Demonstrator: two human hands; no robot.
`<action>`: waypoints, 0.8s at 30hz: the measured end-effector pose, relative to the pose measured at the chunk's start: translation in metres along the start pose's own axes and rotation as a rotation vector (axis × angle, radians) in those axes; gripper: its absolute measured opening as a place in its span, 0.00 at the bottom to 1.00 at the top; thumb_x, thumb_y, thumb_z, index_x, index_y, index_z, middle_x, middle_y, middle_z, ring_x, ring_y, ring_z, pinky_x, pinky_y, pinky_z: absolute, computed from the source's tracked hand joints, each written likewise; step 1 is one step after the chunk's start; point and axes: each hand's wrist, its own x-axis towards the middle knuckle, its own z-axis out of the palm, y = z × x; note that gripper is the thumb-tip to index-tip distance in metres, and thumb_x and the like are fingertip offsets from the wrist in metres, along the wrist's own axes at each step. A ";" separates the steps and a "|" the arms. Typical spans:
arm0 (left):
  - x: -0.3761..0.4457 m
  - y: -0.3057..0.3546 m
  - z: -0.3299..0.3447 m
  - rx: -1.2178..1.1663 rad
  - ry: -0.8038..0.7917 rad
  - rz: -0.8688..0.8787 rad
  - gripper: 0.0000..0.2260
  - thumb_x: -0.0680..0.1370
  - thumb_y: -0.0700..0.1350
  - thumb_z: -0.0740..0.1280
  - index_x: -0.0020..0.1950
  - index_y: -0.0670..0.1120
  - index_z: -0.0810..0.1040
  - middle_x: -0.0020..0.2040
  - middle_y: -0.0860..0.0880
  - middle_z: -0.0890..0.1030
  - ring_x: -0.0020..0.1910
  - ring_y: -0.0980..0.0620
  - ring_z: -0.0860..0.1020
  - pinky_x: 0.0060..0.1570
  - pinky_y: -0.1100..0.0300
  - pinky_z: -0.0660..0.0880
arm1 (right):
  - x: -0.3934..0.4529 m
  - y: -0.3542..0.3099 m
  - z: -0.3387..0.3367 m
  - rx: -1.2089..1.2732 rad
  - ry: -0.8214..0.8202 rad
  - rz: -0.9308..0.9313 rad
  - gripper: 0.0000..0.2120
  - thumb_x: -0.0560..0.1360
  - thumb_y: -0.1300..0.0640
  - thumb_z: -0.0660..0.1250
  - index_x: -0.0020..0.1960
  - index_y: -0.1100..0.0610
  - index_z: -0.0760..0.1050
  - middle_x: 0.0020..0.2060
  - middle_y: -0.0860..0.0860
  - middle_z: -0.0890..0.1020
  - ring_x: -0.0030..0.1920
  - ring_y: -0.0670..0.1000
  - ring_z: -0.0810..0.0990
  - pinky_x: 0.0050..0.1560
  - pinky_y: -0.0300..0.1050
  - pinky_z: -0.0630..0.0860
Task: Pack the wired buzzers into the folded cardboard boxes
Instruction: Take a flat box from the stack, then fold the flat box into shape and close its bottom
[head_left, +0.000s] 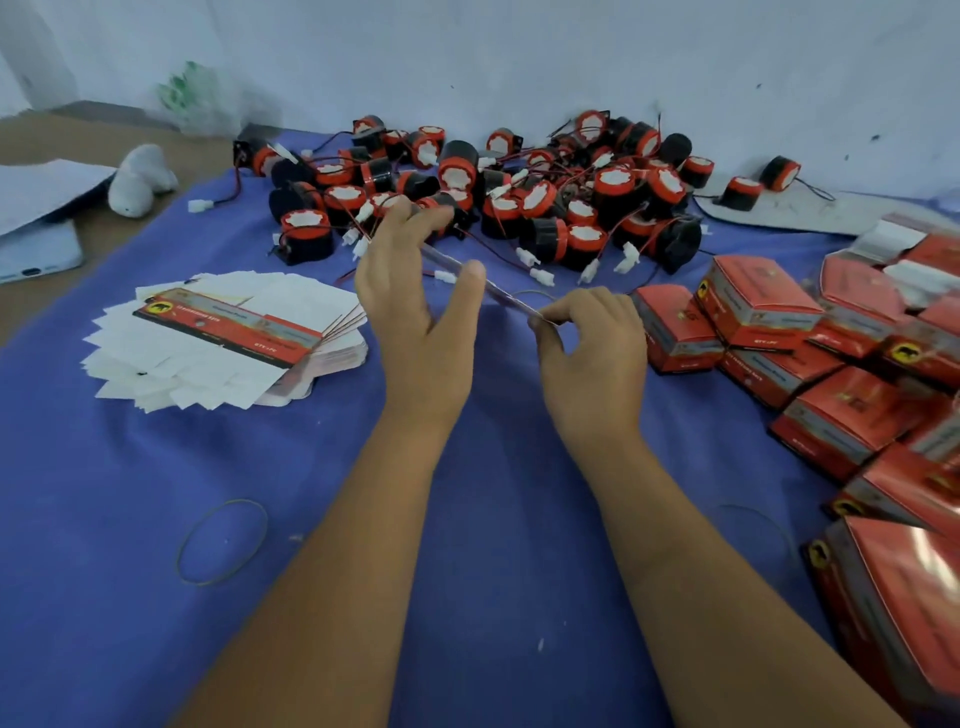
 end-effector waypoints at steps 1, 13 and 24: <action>0.000 0.000 0.000 -0.048 0.023 -0.036 0.12 0.77 0.47 0.65 0.59 0.56 0.72 0.65 0.49 0.75 0.67 0.53 0.70 0.70 0.49 0.65 | 0.000 0.001 -0.001 -0.004 0.018 0.007 0.05 0.75 0.64 0.70 0.41 0.61 0.77 0.39 0.53 0.78 0.43 0.56 0.73 0.49 0.53 0.70; 0.013 -0.024 -0.006 -0.185 0.031 -0.361 0.11 0.78 0.38 0.70 0.56 0.52 0.78 0.58 0.52 0.81 0.57 0.62 0.77 0.47 0.74 0.74 | 0.002 0.003 -0.005 0.082 -0.013 0.067 0.04 0.74 0.64 0.70 0.41 0.57 0.79 0.41 0.47 0.79 0.40 0.55 0.75 0.41 0.56 0.73; 0.015 -0.017 -0.012 -0.309 -0.031 -0.447 0.06 0.77 0.41 0.67 0.49 0.50 0.82 0.49 0.52 0.83 0.48 0.55 0.80 0.46 0.59 0.78 | -0.004 -0.010 0.005 -0.079 -0.204 -0.284 0.03 0.71 0.65 0.71 0.41 0.58 0.82 0.67 0.60 0.74 0.64 0.66 0.73 0.60 0.54 0.69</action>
